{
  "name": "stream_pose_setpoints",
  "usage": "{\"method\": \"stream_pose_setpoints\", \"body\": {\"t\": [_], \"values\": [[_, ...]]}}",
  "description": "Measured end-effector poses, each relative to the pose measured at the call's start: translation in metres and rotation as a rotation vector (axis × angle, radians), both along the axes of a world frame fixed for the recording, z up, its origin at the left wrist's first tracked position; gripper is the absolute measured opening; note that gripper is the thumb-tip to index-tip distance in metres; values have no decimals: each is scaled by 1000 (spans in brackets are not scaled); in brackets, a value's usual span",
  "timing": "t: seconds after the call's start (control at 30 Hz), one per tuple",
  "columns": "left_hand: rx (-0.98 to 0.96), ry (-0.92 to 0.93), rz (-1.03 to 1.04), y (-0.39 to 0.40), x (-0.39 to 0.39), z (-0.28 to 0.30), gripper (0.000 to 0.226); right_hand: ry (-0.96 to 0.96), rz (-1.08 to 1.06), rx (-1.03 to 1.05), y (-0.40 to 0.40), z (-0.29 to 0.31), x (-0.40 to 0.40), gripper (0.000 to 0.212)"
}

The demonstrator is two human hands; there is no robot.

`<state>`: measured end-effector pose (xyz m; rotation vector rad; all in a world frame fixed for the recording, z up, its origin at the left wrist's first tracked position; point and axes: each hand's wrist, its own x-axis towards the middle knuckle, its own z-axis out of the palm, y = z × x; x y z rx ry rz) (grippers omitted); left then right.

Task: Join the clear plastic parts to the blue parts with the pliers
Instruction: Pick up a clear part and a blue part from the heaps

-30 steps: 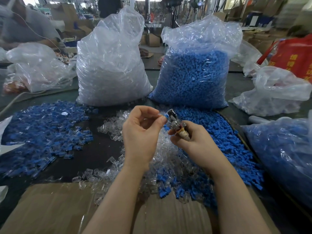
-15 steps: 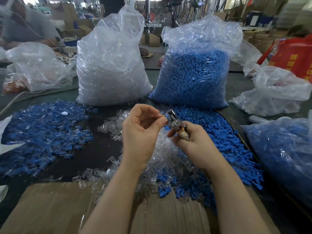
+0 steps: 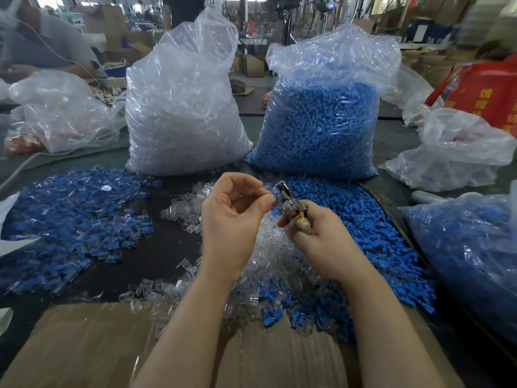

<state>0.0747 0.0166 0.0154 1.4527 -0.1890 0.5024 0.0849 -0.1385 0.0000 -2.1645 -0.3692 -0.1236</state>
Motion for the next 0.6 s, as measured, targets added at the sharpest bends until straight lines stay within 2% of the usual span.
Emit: {"method": "stream_pose_setpoints", "body": {"t": [0.3,0.43,0.6], "values": [[18,-1,14,1,-1,2,28,-28,-26,-36,2,3,-2,8],[13,-2,25,2,0,1,29,9,-28,-6,5,4,-3,18],[7,9,35,1,-1,-1,29,24,-39,-4,6,1,-4,11]]}}
